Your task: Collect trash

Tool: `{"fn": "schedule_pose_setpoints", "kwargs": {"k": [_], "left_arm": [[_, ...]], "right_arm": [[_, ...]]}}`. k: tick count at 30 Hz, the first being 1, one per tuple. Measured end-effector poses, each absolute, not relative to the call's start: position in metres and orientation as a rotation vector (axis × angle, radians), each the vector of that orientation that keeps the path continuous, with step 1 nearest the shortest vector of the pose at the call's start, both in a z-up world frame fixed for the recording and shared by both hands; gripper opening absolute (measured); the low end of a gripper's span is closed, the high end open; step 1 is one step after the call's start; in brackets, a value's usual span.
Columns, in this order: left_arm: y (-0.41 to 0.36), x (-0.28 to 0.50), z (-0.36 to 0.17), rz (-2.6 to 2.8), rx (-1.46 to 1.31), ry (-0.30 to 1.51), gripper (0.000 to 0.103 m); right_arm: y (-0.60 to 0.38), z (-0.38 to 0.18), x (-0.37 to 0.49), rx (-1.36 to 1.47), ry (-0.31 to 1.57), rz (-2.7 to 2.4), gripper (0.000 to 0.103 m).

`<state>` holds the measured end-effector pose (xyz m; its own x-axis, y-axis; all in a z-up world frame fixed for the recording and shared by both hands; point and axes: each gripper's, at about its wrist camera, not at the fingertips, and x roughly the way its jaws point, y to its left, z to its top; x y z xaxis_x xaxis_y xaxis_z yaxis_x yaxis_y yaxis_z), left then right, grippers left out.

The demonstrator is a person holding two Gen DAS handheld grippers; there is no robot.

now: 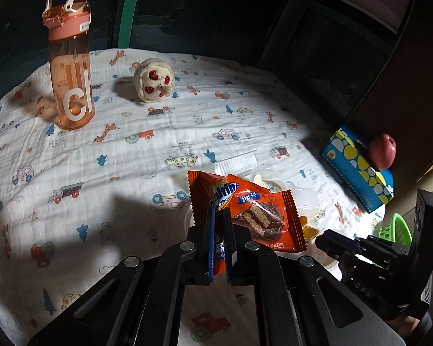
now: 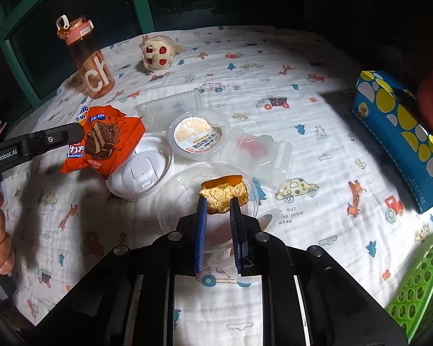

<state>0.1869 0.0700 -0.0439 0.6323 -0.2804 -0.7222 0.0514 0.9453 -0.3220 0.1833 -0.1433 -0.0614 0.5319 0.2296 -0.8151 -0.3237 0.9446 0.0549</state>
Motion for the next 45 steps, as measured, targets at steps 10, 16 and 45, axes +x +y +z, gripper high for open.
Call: {"fn": "schedule_pose_setpoints", "kwargs": {"k": [10,16,45], "left_arm": [[0.069,0.173,-0.032,-0.196,-0.292,0.846,0.006],[0.076,0.174,-0.036,-0.189,-0.304,0.854,0.006],[0.072,0.177,-0.041,-0.205,-0.313,0.869,0.006]], "right_arm": [[-0.139,-0.062,0.181,-0.093,0.966,0.365,0.033],[-0.127,-0.069,0.192,-0.155,0.953,0.345,0.048],[-0.188,-0.077,0.165,-0.081,0.962,0.401,0.076]]}}
